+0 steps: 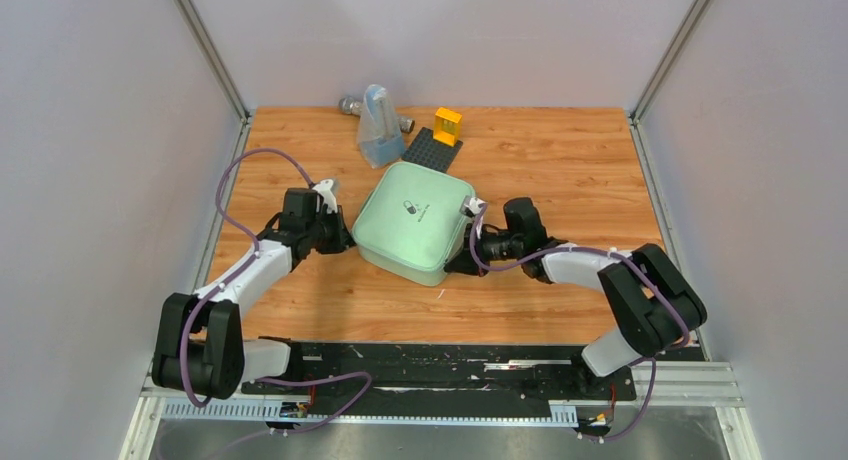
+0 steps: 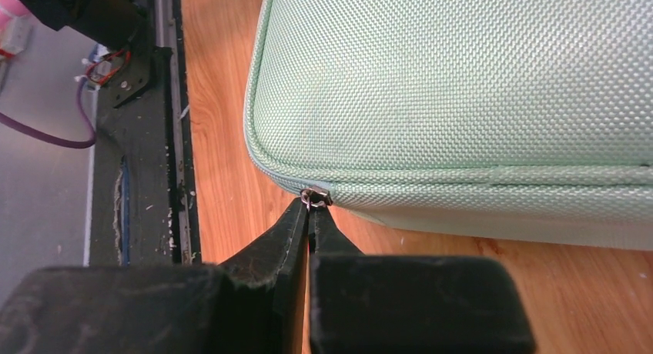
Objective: Organize the medicine kit
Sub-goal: Zip the medicine box at the center of the board.
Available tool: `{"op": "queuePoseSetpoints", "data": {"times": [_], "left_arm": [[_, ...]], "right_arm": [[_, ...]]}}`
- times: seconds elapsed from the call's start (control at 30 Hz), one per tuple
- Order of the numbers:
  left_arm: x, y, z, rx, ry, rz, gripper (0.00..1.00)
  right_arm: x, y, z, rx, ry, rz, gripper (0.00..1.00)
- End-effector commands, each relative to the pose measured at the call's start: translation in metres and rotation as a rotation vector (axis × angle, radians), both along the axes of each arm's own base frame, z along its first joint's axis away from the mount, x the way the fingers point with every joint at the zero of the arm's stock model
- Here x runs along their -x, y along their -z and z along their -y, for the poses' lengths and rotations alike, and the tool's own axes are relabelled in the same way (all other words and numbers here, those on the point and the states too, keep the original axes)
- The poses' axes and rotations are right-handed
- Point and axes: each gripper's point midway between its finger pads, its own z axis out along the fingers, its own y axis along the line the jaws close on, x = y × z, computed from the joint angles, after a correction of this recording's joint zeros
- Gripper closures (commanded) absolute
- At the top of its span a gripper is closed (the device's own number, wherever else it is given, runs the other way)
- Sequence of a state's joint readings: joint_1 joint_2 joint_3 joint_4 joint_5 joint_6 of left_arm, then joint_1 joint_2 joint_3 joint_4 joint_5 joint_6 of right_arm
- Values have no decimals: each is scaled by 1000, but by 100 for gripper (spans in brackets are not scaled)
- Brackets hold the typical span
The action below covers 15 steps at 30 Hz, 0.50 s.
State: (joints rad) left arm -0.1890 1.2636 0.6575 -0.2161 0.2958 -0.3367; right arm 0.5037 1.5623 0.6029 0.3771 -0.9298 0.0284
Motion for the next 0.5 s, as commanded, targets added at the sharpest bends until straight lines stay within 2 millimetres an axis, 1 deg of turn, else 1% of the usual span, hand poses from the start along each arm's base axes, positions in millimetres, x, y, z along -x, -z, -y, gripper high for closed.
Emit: {"op": "queuePoseSetpoints", "data": {"times": [0.0, 0.07, 0.1, 0.17, 0.23, 0.27, 0.3, 0.33, 0.37, 0.43, 0.47], "left_arm": [[5, -22, 23, 123, 61, 41, 100], [8, -26, 26, 154, 63, 52, 100], [10, -27, 28, 174, 53, 45, 100], [16, -29, 32, 215, 47, 46, 100], [27, -29, 37, 233, 55, 41, 100], [30, -34, 39, 235, 61, 56, 100], [37, -34, 45, 239, 84, 52, 100], [42, -37, 48, 242, 102, 58, 100], [49, -38, 54, 243, 135, 56, 100], [61, -41, 62, 248, 186, 52, 100], [67, -42, 66, 251, 210, 49, 100]], "right_arm": [[-23, 1, 4, 155, 144, 202, 100], [-28, 3, 4, 282, 195, 331, 100], [-27, 0, 2, 316, 216, 375, 100], [-25, -13, -1, 316, 248, 423, 100], [-39, -27, 8, 322, 385, 422, 100], [-51, -33, 17, 331, 479, 413, 100], [-61, -39, 25, 333, 545, 397, 100], [-68, -42, 33, 332, 589, 368, 100], [-79, -42, 44, 341, 633, 335, 100], [-85, -45, 47, 336, 619, 319, 100], [-82, -47, 43, 333, 576, 332, 100]]}}
